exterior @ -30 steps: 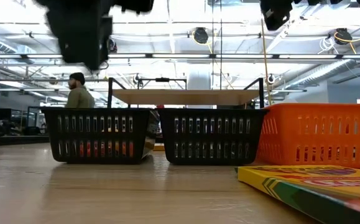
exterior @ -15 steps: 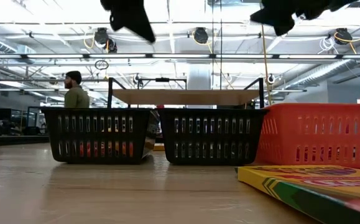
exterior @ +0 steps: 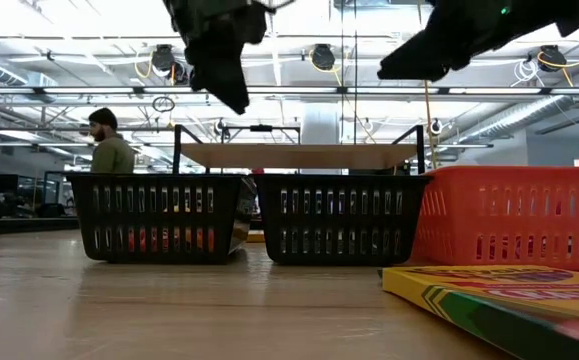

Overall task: Pick & Place Office Desk Supplies
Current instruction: Put the crayon box into the right black bin

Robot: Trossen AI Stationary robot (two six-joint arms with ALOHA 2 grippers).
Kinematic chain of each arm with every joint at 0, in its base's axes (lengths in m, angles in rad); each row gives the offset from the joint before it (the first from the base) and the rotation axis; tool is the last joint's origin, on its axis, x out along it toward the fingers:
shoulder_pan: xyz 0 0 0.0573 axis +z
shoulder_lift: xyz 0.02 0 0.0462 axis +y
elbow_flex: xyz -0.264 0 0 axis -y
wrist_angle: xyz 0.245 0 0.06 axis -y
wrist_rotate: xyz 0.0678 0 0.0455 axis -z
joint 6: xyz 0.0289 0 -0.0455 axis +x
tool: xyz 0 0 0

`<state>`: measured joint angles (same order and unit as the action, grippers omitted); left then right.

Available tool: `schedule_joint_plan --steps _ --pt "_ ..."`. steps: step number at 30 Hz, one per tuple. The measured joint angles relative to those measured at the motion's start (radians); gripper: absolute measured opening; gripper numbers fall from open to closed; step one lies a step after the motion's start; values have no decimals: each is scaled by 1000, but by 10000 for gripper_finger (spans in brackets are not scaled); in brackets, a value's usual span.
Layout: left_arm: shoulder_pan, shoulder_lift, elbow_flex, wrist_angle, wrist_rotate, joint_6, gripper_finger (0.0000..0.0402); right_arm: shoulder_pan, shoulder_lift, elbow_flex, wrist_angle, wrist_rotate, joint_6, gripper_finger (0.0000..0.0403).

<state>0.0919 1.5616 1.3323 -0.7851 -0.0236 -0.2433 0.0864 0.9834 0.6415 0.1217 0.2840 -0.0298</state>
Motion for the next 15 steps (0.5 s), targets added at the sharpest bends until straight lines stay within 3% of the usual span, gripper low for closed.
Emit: schedule_joint_plan --steps 4,7,10,15 --pt "65 0 0 -35 97 -52 161 -63 18 0 22 -15 -10 196" --pt "100 0 0 -42 159 -88 188 -121 31 0 41 -126 -8 196" --pt "121 0 0 -38 186 -134 212 -174 51 0 39 -214 5 196" --pt "130 0 0 -36 192 -196 239 -215 85 0 22 -260 18 196"
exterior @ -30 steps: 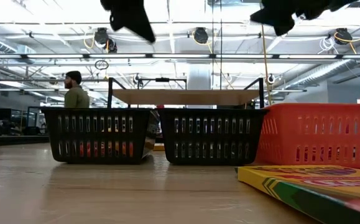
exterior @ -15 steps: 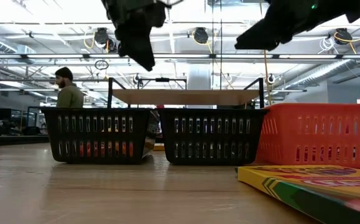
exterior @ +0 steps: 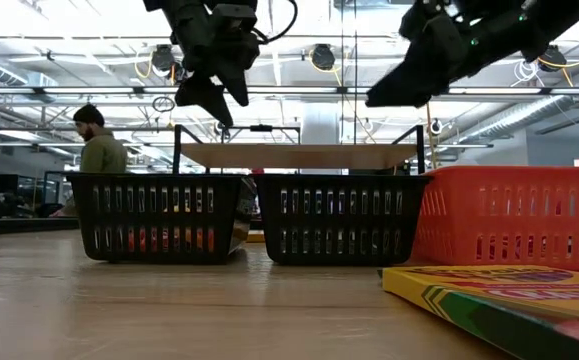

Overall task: Pick & Place Office Desk Supplies
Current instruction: Put the crayon box into the right black bin

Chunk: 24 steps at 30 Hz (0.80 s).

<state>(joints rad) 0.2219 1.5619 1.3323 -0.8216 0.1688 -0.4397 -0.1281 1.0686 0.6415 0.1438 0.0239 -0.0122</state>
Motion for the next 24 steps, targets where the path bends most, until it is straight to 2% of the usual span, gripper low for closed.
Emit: schedule_joint_plan --steps 7,15,24 --pt "-22 16 -56 73 -6 -27 250 -38 106 0 -69 -133 56 196" --pt "-58 17 -143 247 -13 -19 250 -39 271 0 114 -232 47 196" --pt "-60 23 -166 273 -134 115 250 -66 392 -1 211 -236 -9 196"
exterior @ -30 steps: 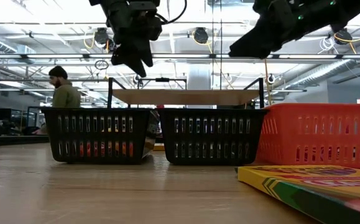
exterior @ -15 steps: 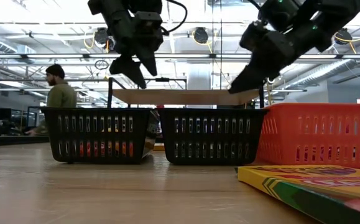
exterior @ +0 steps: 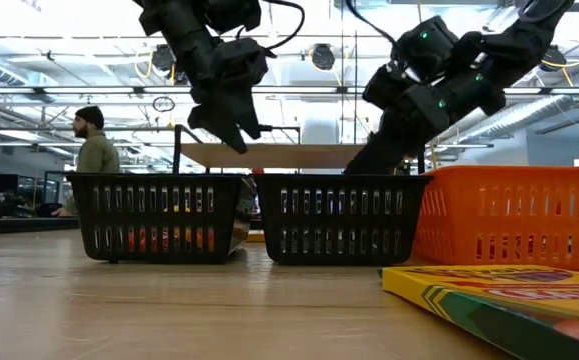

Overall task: Pick & Place Office Desk Supplies
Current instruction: Put the crayon box into the right black bin

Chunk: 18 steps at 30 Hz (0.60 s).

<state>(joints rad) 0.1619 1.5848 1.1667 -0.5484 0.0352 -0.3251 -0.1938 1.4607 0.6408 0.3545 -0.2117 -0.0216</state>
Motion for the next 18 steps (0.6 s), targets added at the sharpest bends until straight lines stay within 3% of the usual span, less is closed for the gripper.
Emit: schedule_joint_plan --steps 6,9,13,18 --pt "0 0 0 -42 -14 36 250 -30 74 1 10 -3 -15 181" --pt "0 0 0 -116 -43 36 250 -30 79 0 23 1 -10 126" --pt "-1 0 0 -193 -77 37 250 -27 78 0 96 -1 -36 19" --pt "-4 0 0 -221 -86 35 250 -28 77 1 127 0 -27 3"
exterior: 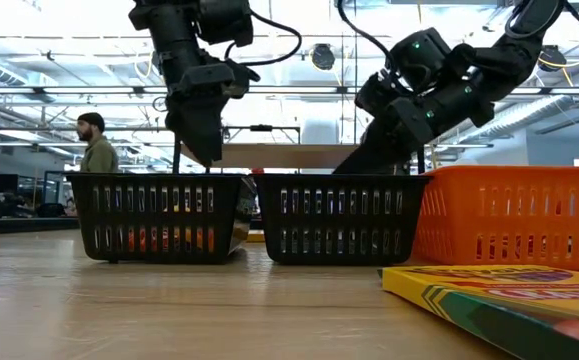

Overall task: Pick & Place Office Desk Supplies
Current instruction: Put the crayon box into the right black bin

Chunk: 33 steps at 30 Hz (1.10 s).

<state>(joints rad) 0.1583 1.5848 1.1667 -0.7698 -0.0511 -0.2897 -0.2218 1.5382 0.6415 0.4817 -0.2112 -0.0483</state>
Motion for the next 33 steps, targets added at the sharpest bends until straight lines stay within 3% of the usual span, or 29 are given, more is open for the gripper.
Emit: schedule_joint_plan --steps 14,18,24,33 --pt "-38 0 0 -43 -3 -58 250 -22 45 0 -59 27 -7 0" --pt "-48 0 0 -40 -3 -64 250 -23 126 -1 -14 24 12 0" --pt "-54 0 0 -38 -4 -78 250 -18 228 1 204 -56 60 0" --pt "-64 0 1 -38 -20 -77 250 -10 322 0 234 -35 25 0"
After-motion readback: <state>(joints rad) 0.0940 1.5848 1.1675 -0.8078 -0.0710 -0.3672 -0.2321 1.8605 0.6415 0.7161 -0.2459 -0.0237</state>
